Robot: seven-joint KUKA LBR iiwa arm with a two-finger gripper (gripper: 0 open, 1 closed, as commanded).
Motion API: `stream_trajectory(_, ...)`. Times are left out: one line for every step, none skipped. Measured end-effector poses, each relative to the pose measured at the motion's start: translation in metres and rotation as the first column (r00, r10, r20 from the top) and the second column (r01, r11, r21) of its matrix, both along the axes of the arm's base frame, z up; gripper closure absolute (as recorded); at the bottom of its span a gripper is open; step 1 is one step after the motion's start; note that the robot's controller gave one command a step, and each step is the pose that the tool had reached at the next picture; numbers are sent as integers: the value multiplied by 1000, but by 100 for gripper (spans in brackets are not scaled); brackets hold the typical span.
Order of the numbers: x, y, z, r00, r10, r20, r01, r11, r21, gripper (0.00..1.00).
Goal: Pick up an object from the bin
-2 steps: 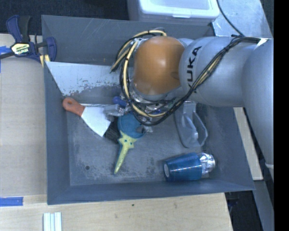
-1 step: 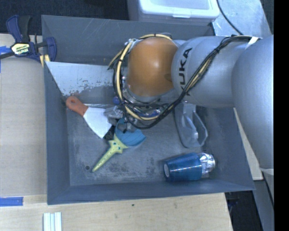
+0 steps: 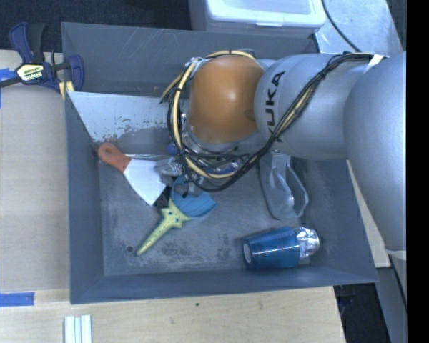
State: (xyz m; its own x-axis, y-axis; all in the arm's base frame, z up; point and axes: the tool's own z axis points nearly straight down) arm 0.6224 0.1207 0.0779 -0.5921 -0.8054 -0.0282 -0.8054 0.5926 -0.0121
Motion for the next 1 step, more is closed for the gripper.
stream_trajectory(0, 0, 2, 1000, 0, 1, 0, 1000, 0, 100)
